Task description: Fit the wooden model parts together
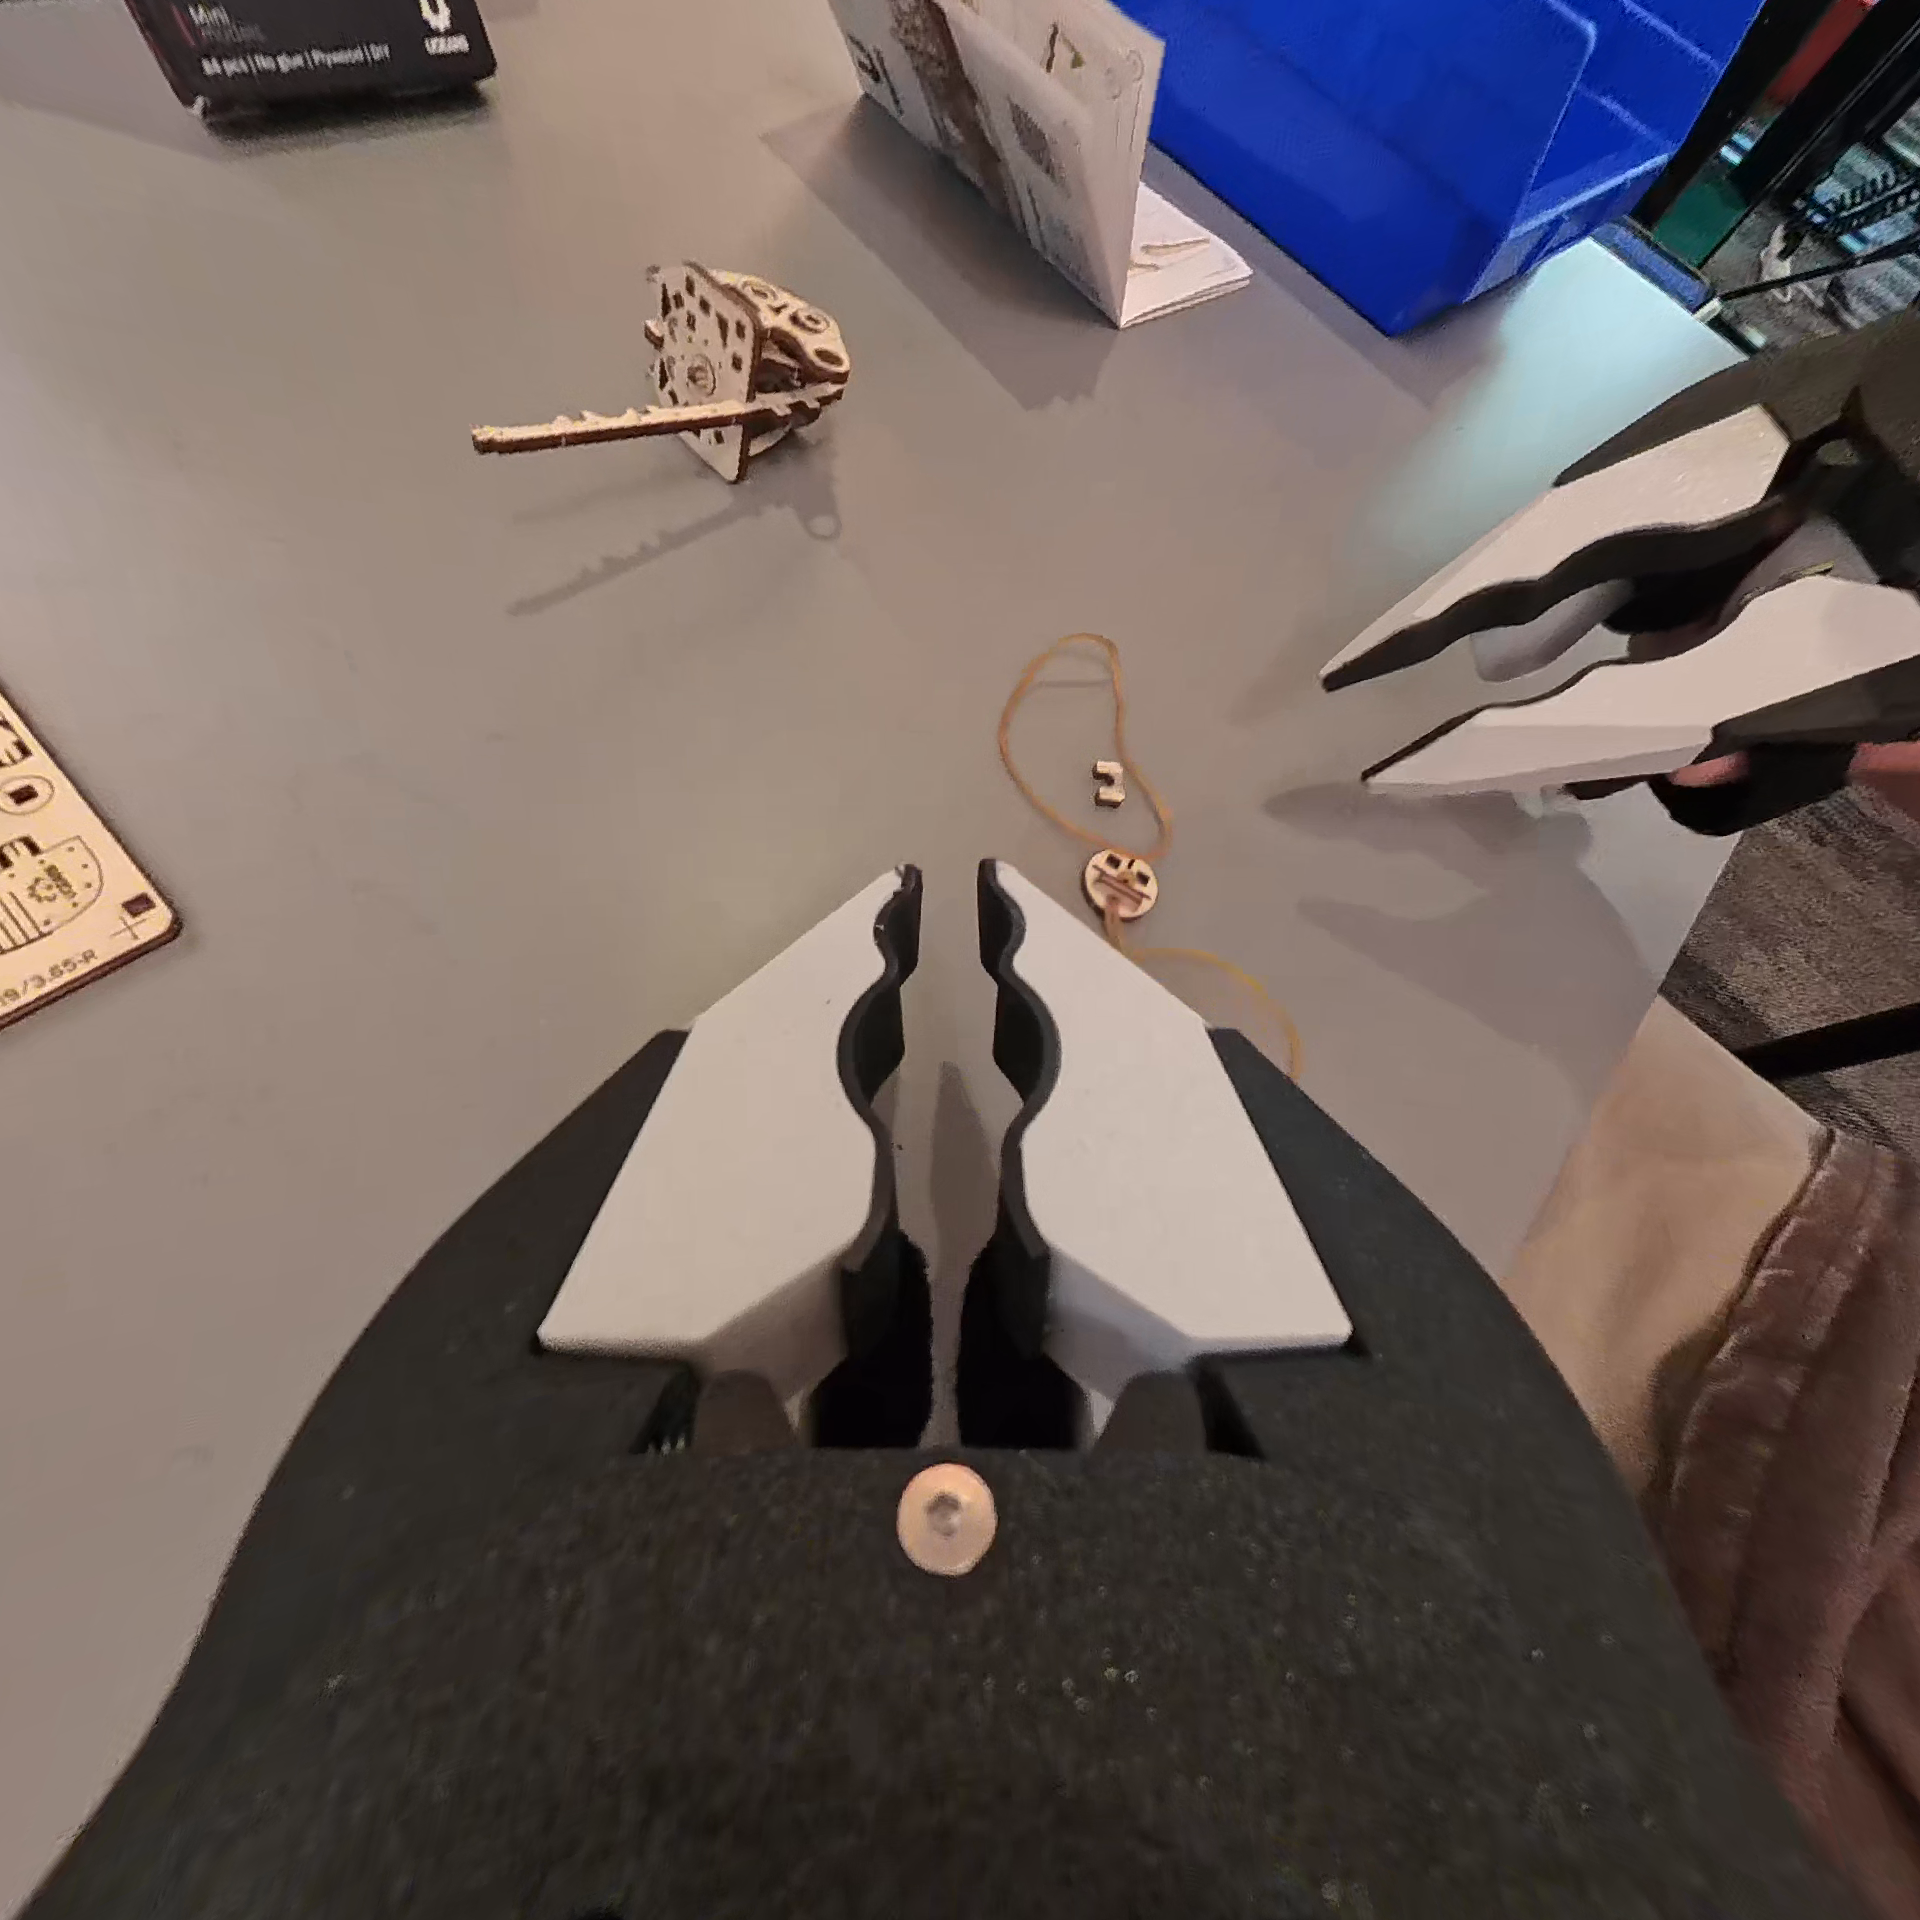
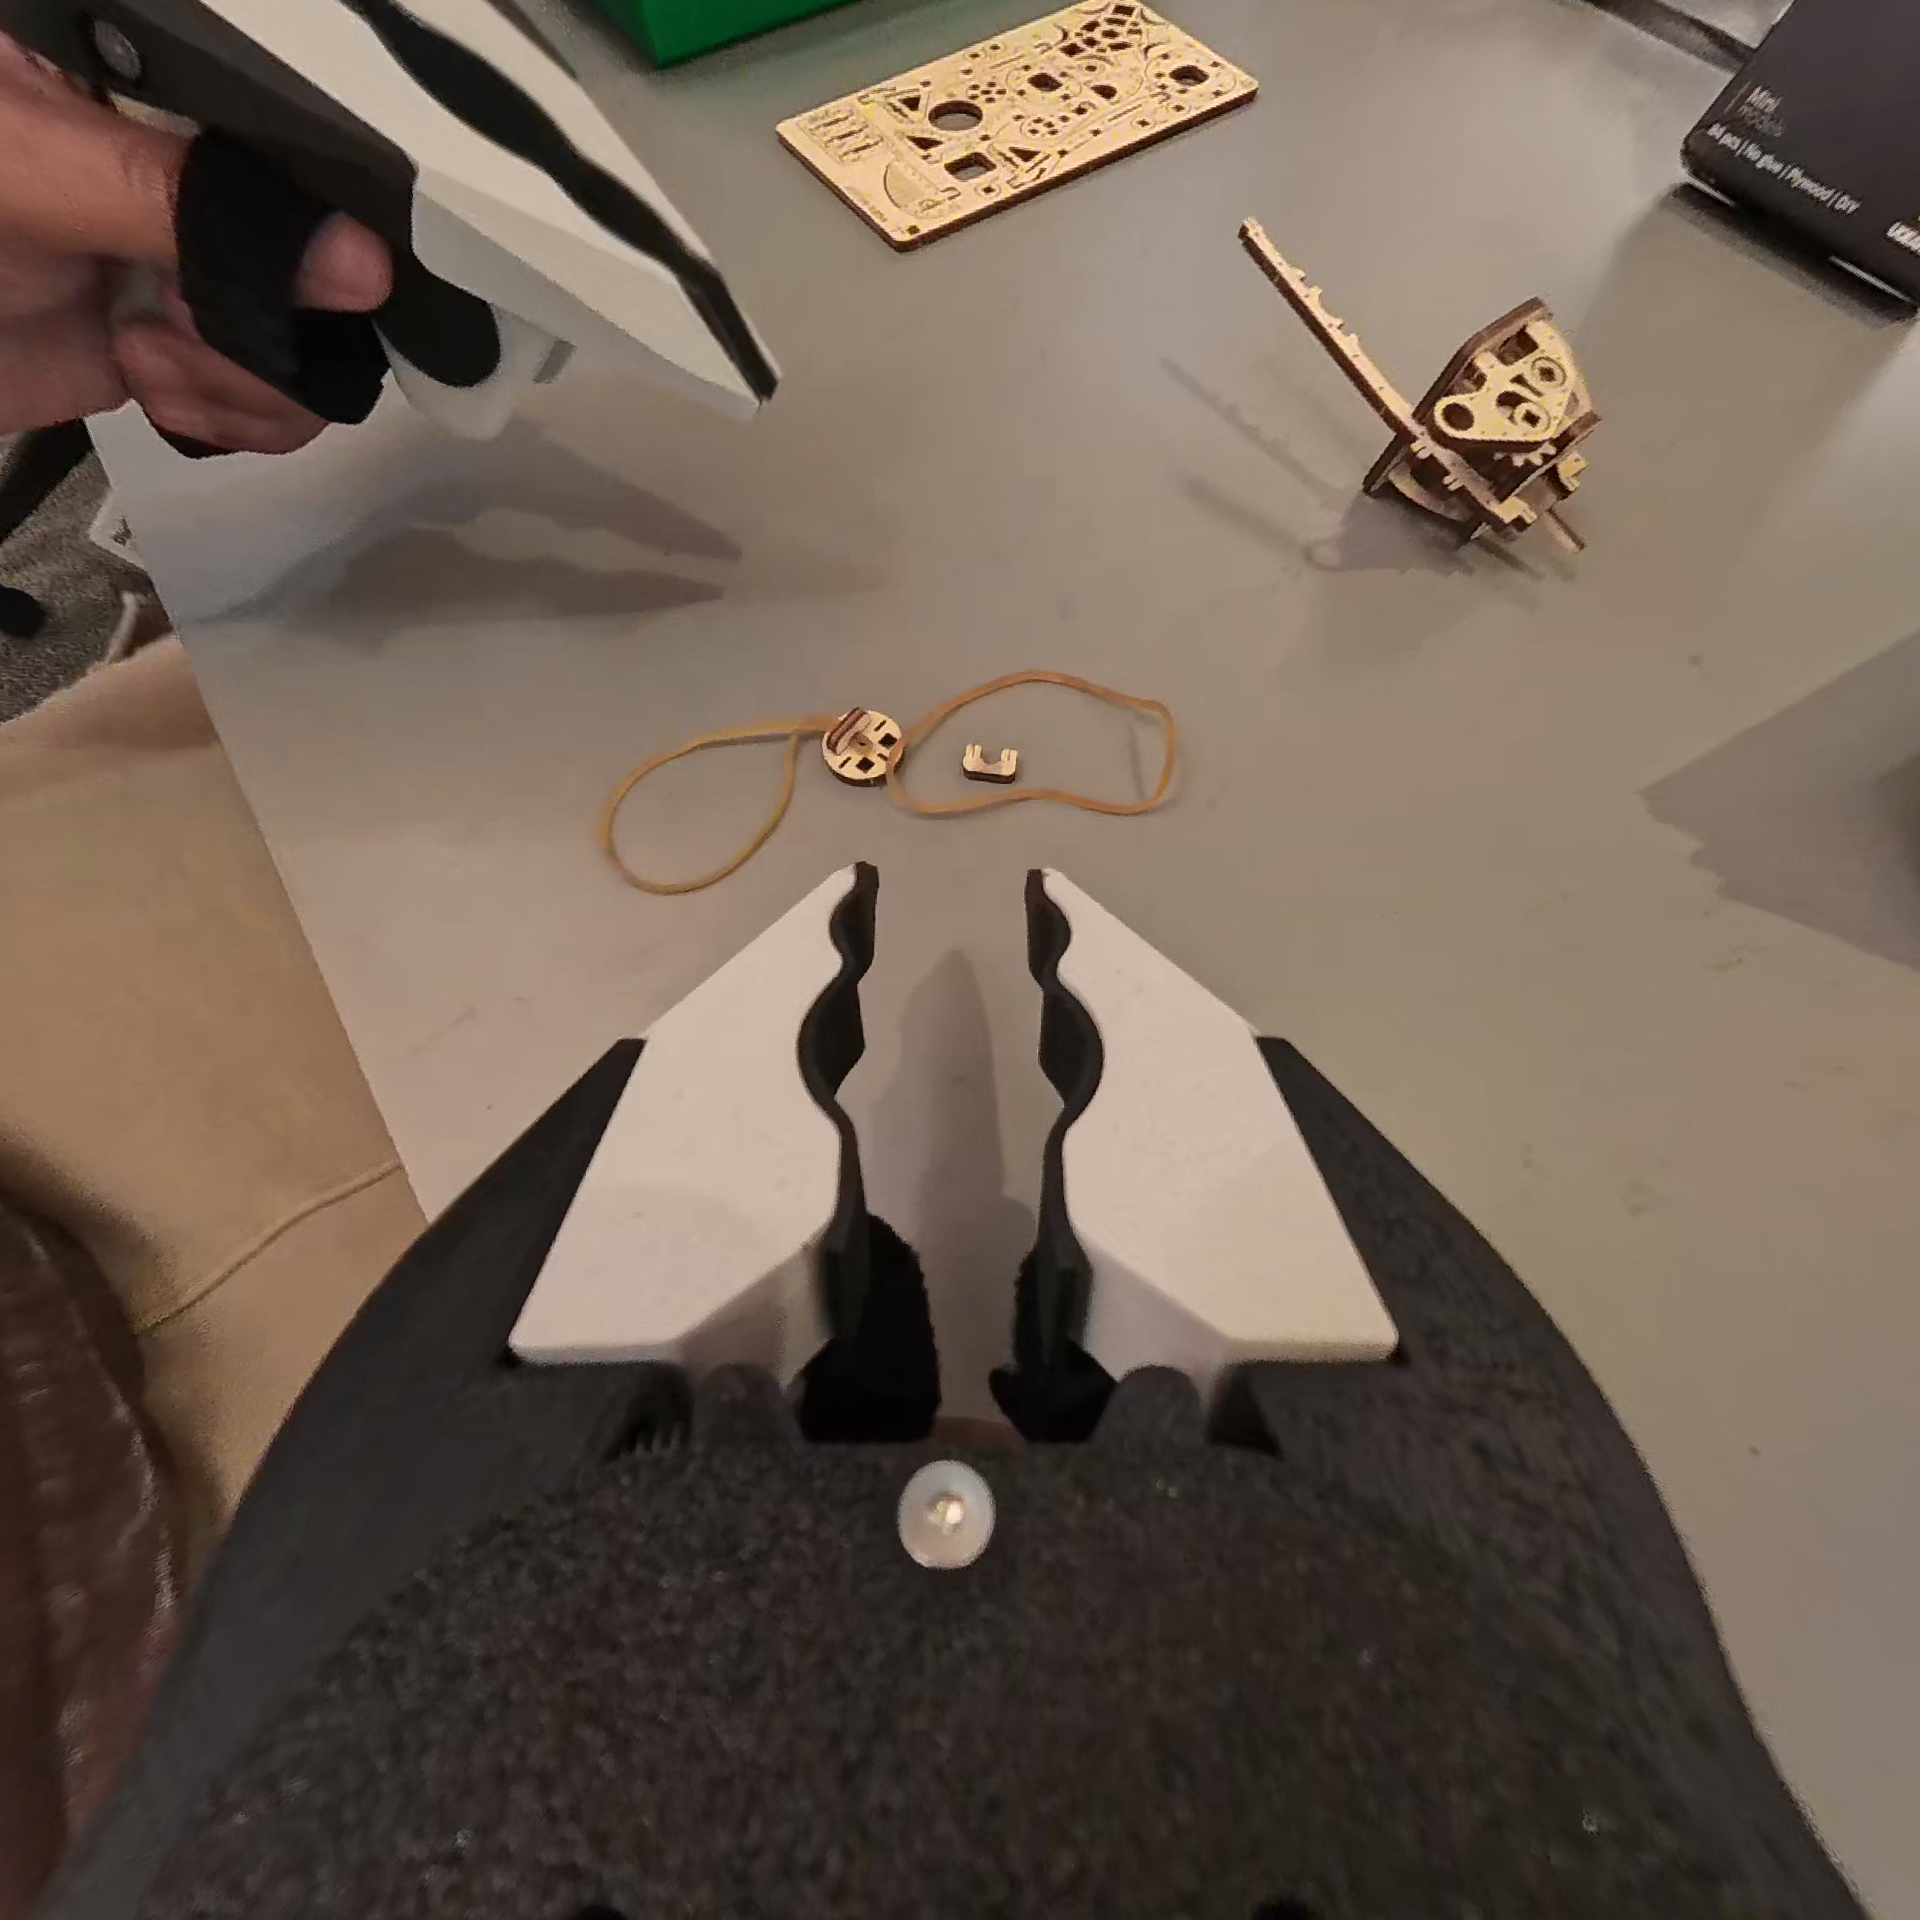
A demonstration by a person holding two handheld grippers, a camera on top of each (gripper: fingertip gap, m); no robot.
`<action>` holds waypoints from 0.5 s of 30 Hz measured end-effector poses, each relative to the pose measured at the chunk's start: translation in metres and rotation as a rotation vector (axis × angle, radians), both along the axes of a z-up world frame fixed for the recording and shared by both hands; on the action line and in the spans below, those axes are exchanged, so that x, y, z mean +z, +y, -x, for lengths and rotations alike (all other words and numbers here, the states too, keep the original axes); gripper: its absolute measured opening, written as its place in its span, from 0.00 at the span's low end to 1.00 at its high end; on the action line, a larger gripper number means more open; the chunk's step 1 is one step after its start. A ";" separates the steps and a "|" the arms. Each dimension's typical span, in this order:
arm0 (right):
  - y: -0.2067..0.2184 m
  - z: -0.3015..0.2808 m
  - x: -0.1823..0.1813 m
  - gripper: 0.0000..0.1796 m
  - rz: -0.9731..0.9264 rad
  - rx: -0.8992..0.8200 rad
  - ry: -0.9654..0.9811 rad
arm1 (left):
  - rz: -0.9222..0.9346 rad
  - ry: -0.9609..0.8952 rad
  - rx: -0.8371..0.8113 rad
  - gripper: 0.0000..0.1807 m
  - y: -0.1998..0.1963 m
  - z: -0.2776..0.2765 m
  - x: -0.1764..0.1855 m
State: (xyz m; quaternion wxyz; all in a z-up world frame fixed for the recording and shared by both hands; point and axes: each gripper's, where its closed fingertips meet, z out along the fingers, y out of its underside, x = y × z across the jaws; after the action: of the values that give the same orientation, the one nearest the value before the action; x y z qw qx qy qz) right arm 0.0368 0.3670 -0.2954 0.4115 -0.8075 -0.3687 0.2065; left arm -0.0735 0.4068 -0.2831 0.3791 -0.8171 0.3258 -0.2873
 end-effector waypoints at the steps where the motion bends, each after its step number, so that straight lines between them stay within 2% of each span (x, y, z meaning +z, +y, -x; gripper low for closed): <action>1: -0.001 -0.001 0.000 0.16 0.008 -0.006 0.009 | 0.008 0.000 0.004 0.05 0.000 0.001 -0.001; 8: -0.004 -0.005 0.003 0.16 0.016 -0.020 0.031 | -0.011 -0.030 0.007 0.05 -0.001 0.000 0.013; 15: -0.003 -0.015 -0.003 0.16 0.038 -0.042 0.024 | -0.007 -0.014 -0.016 0.05 0.004 -0.008 0.007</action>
State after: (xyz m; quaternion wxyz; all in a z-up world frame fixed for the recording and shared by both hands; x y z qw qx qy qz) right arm 0.0520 0.3637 -0.2984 0.4046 -0.8202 -0.3427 0.2146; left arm -0.0657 0.4107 -0.2764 0.3819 -0.8112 0.3305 -0.2947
